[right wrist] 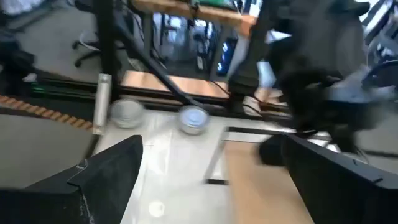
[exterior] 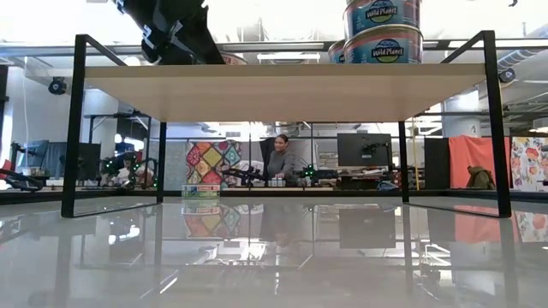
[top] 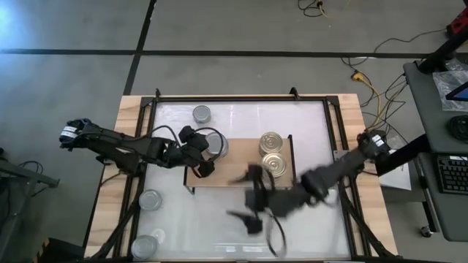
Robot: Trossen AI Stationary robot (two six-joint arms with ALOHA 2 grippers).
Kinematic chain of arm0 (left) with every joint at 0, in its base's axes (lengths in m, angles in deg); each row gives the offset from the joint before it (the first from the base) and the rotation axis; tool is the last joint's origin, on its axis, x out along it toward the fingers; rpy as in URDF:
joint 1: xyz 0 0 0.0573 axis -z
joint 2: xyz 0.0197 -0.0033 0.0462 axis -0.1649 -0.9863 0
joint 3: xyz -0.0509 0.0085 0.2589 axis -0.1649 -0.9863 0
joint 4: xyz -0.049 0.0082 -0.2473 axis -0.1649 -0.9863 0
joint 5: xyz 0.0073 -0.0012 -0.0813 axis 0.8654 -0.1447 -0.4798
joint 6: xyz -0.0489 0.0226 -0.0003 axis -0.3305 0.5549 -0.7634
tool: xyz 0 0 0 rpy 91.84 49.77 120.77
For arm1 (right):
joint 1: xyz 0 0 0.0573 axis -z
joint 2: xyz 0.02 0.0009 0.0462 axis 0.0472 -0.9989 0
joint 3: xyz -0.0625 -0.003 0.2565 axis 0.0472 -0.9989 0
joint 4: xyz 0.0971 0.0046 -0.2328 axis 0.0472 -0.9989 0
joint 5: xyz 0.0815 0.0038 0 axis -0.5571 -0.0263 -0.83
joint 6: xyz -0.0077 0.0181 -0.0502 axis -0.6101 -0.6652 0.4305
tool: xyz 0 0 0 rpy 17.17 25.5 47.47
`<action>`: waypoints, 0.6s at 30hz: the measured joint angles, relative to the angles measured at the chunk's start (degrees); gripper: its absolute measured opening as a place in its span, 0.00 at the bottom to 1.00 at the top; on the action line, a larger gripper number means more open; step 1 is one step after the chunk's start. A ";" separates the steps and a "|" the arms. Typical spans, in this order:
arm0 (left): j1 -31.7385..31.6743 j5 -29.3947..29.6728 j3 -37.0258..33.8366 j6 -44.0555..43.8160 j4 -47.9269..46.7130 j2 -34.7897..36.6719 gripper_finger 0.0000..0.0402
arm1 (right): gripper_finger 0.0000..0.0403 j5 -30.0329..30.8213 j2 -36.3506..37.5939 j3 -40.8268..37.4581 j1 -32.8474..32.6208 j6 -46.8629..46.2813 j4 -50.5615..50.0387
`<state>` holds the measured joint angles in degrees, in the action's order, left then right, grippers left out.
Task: Stack canned seafood by type on shelf
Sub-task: Stack the green tuna can on top of the other green tuna can on the shelf
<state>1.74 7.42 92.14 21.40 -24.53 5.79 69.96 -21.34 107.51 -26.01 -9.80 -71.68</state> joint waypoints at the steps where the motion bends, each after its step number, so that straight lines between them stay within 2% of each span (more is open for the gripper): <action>1: 0.01 0.00 0.00 0.01 0.00 0.00 0.99 | 0.93 -2.17 -0.48 2.40 2.40 0.04 -2.89; 5: -0.01 0.00 0.00 0.07 0.05 0.00 0.99 | 0.93 -9.19 -2.01 9.78 11.72 0.47 -16.13; 10: -0.03 -0.28 -0.07 0.67 1.29 -0.04 0.99 | 0.93 -17.67 -2.42 11.69 21.10 2.57 -25.71; 14: -0.05 -0.48 -0.07 1.49 1.69 -0.04 0.99 | 0.93 -25.41 -2.77 9.98 25.71 4.72 -25.15; 18: -0.11 -0.55 -0.07 1.55 1.85 -0.04 0.99 | 0.93 -26.45 -3.71 7.32 27.81 6.19 -19.47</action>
<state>1.63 6.88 92.08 22.94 -22.69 5.74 43.51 -25.05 114.84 1.81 -3.60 -91.15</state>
